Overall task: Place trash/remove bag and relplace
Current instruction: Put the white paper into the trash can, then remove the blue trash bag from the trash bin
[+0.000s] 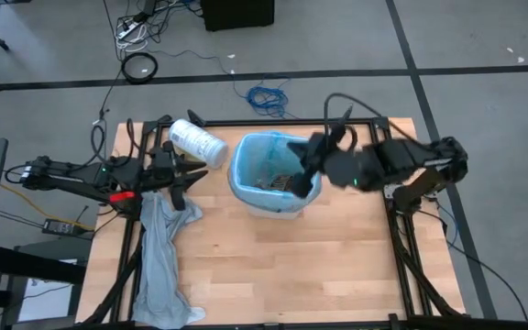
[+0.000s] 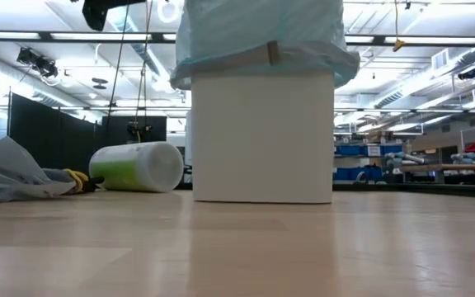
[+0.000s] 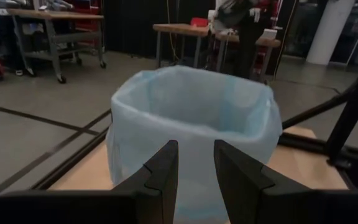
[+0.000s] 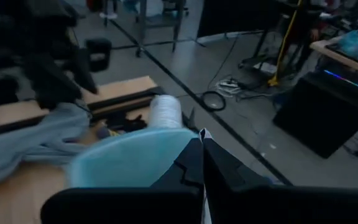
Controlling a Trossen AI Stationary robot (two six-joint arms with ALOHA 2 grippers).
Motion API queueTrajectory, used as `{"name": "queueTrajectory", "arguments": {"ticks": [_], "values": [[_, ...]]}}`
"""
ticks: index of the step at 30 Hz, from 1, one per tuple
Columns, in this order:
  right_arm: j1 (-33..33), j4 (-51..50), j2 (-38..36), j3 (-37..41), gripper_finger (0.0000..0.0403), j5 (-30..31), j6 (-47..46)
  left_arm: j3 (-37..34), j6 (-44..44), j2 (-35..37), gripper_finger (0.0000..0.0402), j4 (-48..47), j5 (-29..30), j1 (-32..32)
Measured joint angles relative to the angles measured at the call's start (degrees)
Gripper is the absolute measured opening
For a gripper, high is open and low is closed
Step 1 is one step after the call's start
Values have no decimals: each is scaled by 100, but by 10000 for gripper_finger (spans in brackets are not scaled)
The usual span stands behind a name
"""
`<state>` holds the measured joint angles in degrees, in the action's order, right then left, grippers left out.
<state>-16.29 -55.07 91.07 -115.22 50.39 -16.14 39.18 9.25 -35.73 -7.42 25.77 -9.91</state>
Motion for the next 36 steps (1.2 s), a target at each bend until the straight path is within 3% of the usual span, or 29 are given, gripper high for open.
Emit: {"name": "queueTrajectory", "arguments": {"ticks": [9,17,21,26,32,36], "values": [[1166,-186,-31,4,5,-2587,443,162,23,0,113,39,180,0],[1599,-422,-27,4,77,-3469,925,162,33,-24,113,33,216,4],[1632,-420,-28,4,122,-3543,1088,117,221,-26,113,25,434,7],[1630,-670,-254,7,154,-3475,1005,-129,1297,-27,113,-25,683,133],[1629,-2830,-961,4,160,-3242,-303,-321,2512,-31,113,-132,556,304],[1461,-3528,-1535,10,154,-2867,-1291,-321,2925,-26,113,-30,136,508]]}}
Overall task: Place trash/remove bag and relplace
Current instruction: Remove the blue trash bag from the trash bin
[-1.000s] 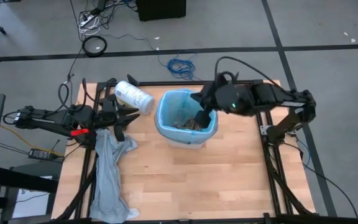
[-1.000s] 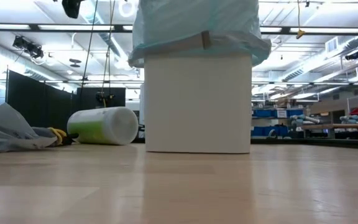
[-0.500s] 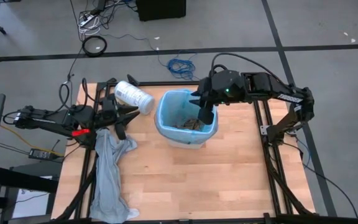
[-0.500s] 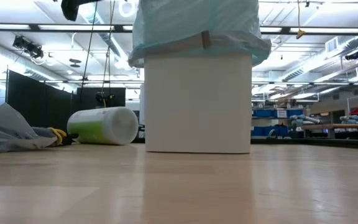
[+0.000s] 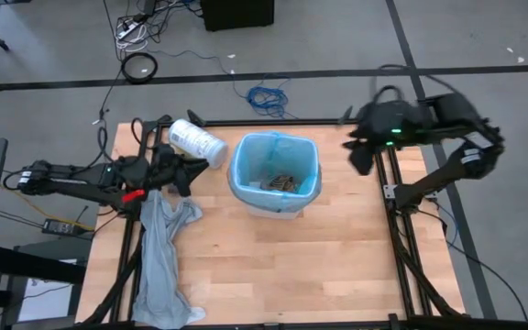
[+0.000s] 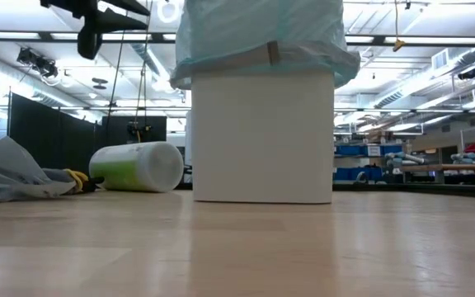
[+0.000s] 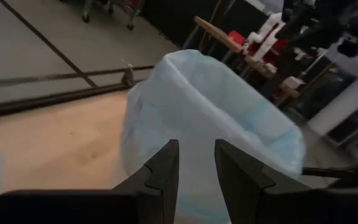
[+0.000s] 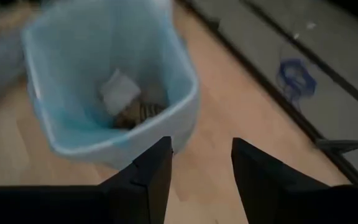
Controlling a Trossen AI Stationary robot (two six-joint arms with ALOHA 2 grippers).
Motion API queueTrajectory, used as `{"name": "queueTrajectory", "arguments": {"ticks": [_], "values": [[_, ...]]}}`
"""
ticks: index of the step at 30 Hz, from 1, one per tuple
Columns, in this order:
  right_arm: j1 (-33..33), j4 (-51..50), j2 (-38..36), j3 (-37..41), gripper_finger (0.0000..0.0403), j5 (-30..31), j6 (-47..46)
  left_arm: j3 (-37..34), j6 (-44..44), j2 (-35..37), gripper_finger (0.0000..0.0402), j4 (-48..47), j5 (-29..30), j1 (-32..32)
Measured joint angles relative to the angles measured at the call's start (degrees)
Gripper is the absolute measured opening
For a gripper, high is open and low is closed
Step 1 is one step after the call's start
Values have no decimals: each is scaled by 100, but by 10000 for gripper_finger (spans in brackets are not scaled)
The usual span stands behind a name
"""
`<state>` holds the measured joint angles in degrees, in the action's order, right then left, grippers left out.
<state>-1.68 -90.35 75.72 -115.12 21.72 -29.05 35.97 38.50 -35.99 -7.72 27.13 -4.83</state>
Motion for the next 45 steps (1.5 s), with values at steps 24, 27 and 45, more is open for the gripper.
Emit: {"name": "queueTrajectory", "arguments": {"ticks": [24,27,45], "values": [[-1113,4115,-3364,6271,183,1307,-3979,-1208,2246,-162,113,1989,-2319,1205],[-1108,4315,-3519,6475,183,1311,-3991,-1689,2623,-162,113,2607,-2379,1282],[-1096,6199,-3383,7848,197,1274,-4182,-2430,3573,-340,113,3970,-2121,1339]]}}
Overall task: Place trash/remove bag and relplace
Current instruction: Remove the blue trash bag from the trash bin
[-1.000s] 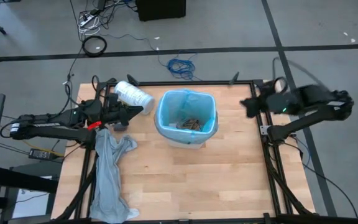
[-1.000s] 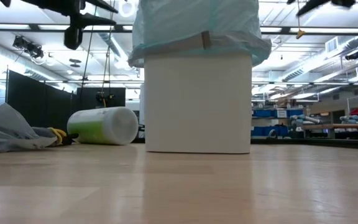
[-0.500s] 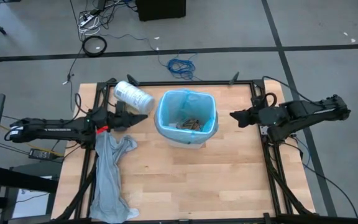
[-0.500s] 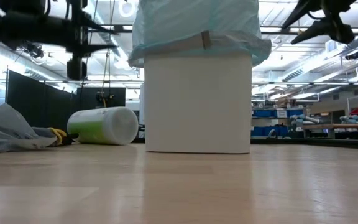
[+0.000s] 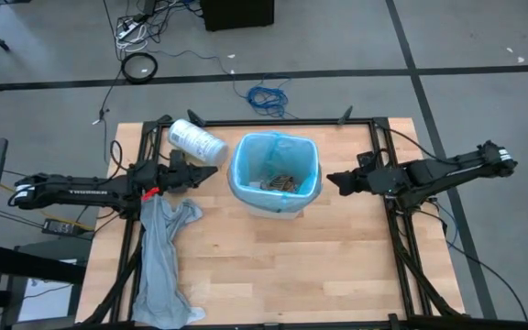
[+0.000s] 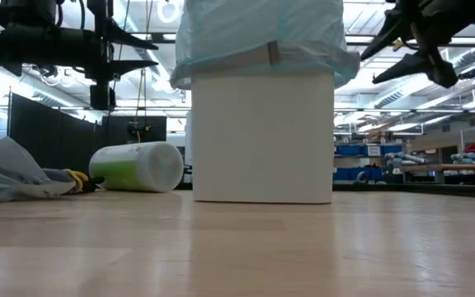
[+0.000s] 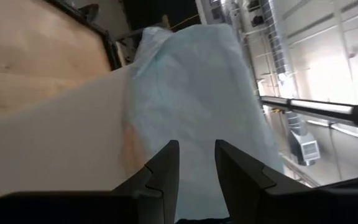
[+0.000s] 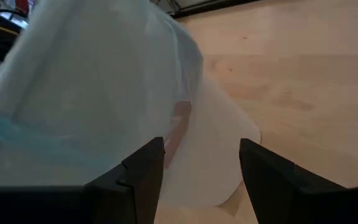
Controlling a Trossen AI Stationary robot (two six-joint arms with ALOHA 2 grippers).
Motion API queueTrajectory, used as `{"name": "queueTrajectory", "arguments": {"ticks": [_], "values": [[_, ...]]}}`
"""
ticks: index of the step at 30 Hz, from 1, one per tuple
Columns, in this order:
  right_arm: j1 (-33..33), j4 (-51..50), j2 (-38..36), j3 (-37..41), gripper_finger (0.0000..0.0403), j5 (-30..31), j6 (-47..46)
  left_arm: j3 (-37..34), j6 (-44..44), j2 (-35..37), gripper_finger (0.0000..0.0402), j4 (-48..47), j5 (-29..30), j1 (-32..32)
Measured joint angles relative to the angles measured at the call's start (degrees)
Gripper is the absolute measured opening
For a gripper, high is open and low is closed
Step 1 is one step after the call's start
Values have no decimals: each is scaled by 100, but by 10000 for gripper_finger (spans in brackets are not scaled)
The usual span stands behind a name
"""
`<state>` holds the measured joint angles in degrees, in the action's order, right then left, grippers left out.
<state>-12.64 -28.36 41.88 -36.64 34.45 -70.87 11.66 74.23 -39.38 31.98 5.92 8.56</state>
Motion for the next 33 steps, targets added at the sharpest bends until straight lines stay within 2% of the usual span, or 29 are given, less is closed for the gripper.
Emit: {"name": "queueTrajectory", "arguments": {"ticks": [5,13,23,26,33], "values": [[11,92,53,134,196,25,-3,-4,34,-227,113,124,-79,-2],[227,1016,165,170,194,34,553,-2,12,-665,113,666,-93,-2],[493,1274,764,170,189,-522,673,0,-45,-819,113,912,-100,-2],[526,1352,983,170,163,-609,650,0,-45,-821,113,944,-104,-2],[526,1987,1109,170,57,-689,1234,0,-45,-821,113,1059,-127,-2]]}}
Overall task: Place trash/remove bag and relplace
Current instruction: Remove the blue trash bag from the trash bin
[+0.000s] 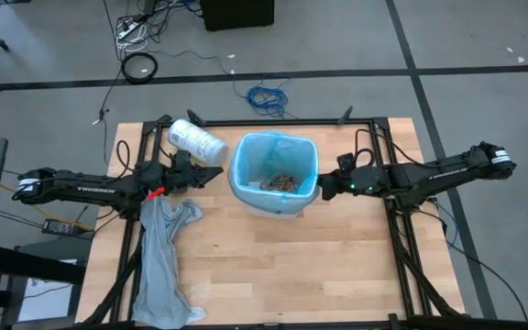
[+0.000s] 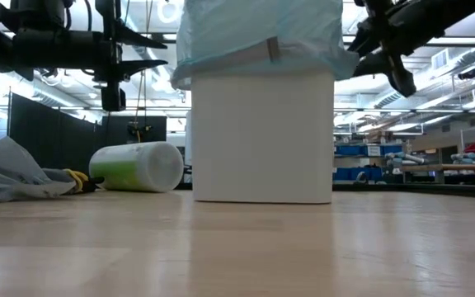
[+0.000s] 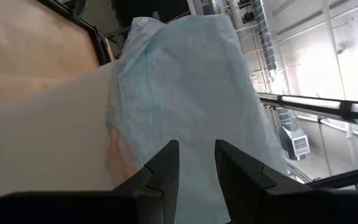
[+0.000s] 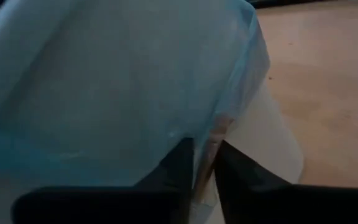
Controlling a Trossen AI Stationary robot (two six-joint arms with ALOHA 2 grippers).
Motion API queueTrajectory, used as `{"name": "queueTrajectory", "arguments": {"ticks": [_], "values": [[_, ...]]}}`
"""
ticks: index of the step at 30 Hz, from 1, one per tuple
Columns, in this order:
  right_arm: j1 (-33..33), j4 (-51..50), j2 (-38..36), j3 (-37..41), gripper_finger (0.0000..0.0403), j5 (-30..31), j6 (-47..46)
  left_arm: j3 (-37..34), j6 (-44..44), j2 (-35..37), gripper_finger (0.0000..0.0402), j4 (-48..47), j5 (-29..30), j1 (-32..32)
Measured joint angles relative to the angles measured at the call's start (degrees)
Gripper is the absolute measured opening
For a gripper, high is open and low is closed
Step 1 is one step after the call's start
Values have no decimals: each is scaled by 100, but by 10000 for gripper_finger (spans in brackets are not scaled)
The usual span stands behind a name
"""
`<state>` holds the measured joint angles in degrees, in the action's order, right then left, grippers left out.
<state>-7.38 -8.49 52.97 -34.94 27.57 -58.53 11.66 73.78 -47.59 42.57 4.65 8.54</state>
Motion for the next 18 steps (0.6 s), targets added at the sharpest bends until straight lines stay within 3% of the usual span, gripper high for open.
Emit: {"name": "queueTrajectory", "arguments": {"ticks": [9,14,18], "values": [[50,83,30,0,3,-78,78,0,170,-2,113,-97,-233,-2],[52,139,28,0,13,-89,167,2,-68,-63,113,-723,-515,-3],[52,164,28,0,20,-174,168,0,-422,-259,117,-758,-337,74]]}}
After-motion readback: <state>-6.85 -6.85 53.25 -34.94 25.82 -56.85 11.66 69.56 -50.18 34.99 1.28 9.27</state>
